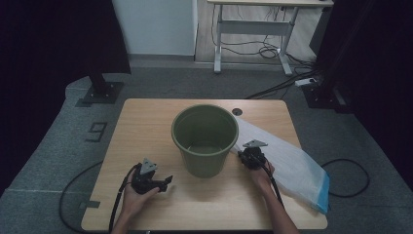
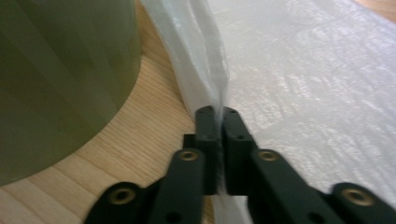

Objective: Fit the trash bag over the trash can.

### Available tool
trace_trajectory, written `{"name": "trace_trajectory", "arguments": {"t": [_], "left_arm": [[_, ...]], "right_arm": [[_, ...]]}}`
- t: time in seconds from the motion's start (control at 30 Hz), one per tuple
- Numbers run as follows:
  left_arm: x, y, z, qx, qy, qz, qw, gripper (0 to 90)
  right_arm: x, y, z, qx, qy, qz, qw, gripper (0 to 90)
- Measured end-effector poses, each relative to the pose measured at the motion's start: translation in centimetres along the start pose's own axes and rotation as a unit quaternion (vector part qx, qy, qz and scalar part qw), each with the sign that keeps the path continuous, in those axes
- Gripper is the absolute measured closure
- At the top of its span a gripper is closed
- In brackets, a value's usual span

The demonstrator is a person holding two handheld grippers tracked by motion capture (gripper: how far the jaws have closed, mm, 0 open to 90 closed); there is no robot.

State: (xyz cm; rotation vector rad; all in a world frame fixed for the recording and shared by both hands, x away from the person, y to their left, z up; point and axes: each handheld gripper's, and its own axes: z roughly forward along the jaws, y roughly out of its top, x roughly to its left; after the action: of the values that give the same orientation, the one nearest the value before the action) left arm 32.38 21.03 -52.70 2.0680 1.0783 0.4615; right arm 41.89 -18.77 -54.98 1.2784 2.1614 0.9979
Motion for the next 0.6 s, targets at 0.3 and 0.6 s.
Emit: {"name": "trace_trajectory", "arguments": {"t": [0.3, 0.6], "left_arm": [[0.1, -0.1, 0.0, 0.0, 0.002, -0.005, 1.0, 15.6], [0.3, -0.3, -0.1, 0.0, 0.005, -0.008, 1.0, 15.6]], "right_arm": [[-1.4, 1.6, -3.8, -0.089, 0.031, 0.049, 0.9943, 88.4], [-2.9, 3.2, -7.8, -0.155, 0.041, 0.094, 0.9826, 88.4]]}}
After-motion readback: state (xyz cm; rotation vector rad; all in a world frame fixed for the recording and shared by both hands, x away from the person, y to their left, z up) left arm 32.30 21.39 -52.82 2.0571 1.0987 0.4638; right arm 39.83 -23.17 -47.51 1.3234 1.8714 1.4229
